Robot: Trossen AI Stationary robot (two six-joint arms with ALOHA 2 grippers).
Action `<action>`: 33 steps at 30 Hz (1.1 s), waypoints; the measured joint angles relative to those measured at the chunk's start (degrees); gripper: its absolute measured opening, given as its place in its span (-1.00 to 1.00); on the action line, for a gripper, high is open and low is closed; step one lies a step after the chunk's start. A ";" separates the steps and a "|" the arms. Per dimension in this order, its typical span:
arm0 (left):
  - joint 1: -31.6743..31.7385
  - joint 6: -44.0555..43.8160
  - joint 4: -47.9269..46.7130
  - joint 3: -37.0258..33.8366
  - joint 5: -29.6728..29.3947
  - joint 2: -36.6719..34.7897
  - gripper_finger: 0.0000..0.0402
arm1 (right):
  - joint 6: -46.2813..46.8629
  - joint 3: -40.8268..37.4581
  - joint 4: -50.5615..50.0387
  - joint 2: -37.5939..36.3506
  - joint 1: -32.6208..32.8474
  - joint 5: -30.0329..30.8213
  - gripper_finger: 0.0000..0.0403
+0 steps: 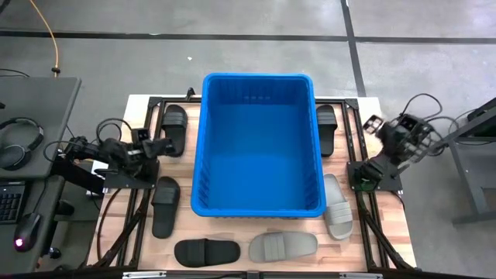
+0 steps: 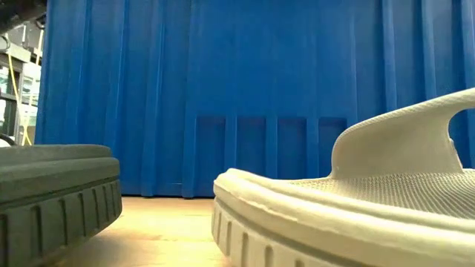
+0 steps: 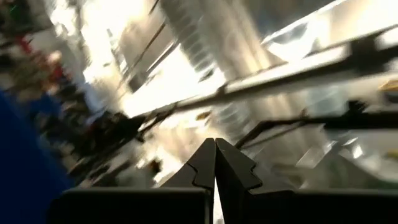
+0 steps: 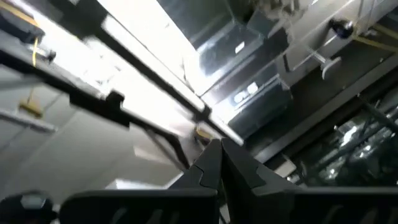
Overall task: Pick and place slides into bin
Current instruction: Put the black slipper into the bin
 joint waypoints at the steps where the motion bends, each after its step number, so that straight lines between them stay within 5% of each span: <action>1: 0.00 1.45 0.24 0.45 0.04 0.02 -1.00 | -0.02 2.33 -1.09 1.64 -0.02 0.30 -1.00; 4: 0.00 4.41 -2.22 3.22 0.34 0.19 -1.00 | 2.65 9.30 -7.73 6.11 0.00 5.16 -1.00; 14: 0.00 9.49 -22.58 20.67 -4.00 6.69 -1.00 | -2.86 27.59 -22.47 18.36 -0.04 47.75 -1.00; 18: 0.00 13.57 -22.81 27.00 -4.53 11.97 -1.00 | -7.05 31.66 -23.26 20.80 -0.04 58.54 -1.00; 22: 0.00 17.02 -22.94 33.88 -4.76 18.93 -1.00 | -11.55 34.91 -23.40 21.82 -0.04 60.91 -1.00; 25: 0.00 20.02 -22.53 38.42 -10.31 23.21 -1.00 | -15.39 36.70 -23.87 23.32 -0.04 61.44 -1.00; 33: 0.00 22.75 -22.51 45.35 -18.07 26.84 -1.00 | -14.41 41.33 -24.27 27.13 -0.39 61.76 -1.00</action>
